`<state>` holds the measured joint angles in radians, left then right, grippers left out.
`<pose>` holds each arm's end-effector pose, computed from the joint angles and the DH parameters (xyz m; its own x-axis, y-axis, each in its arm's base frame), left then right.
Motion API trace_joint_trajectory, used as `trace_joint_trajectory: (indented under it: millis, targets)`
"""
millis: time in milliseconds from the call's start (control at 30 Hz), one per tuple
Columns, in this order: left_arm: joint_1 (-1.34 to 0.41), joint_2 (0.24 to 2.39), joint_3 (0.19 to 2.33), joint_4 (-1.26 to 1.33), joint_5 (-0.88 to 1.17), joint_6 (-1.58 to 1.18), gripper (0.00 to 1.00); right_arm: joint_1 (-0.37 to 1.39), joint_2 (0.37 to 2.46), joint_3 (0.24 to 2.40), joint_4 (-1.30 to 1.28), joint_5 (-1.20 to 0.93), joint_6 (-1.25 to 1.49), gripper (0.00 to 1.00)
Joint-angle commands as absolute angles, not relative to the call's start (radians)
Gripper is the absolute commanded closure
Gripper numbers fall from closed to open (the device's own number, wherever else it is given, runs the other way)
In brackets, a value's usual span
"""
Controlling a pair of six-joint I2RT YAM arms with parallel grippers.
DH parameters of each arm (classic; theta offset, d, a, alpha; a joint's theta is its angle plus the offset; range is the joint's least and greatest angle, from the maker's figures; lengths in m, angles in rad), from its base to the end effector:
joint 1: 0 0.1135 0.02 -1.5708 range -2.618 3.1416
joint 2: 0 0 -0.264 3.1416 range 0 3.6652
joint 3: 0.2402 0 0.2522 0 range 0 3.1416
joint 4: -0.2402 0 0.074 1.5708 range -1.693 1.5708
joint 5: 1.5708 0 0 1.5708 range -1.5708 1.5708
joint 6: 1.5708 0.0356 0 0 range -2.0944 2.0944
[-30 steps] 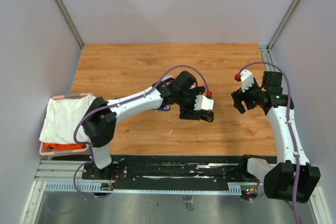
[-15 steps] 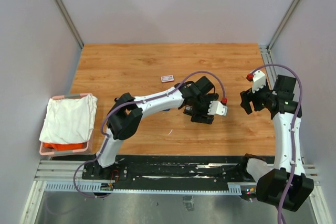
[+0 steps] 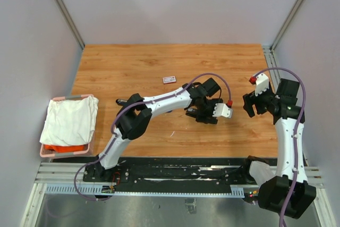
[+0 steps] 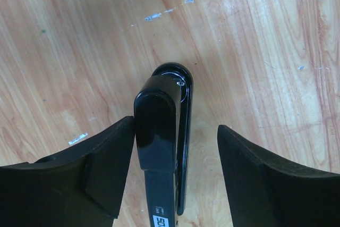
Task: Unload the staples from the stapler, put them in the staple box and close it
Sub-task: Pick up the stapler from the center of the board.
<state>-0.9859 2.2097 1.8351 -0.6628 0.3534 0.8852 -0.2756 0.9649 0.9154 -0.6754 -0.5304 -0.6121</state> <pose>0.2558 -0.4086 0.1992 0.3797 0.7419 -0.5526 0.9248 -0.3207 0.2049 0.1932 -0.0359 0.3089 -0.4477 -0.3885 -0.8054 -0.4727 0.8674 -0.1556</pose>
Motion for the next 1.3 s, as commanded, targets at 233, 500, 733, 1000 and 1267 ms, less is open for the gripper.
trace_joint_trajectory:
  millis: [233, 500, 733, 1000, 1267]
  targets:
    - [-0.994, 2.270, 1.911, -0.700, 0.354, 0.861, 0.40, -0.292, 0.930, 0.889, -0.651, -0.533, -0.601, 0.25]
    - [-0.994, 2.278, 1.928, -0.691, 0.342, 0.836, 0.57, -0.292, 0.928, 0.886, -0.648, -0.541, -0.602, 0.25]
    - [-0.994, 2.280, 1.930, -0.692, 0.340, 0.821, 0.96, -0.292, 0.928, 0.886, -0.650, -0.552, -0.607, 0.25]
    - [-0.990, 2.179, 1.913, -0.661, 0.343, 0.739, 1.00, -0.292, 0.960, 0.879, -0.652, -0.664, -0.609, 0.25]
    - [-0.954, 2.001, 1.910, -0.643, 0.398, 0.639, 1.00, -0.292, 1.122, 0.985, -0.749, -0.844, -0.566, 0.25]
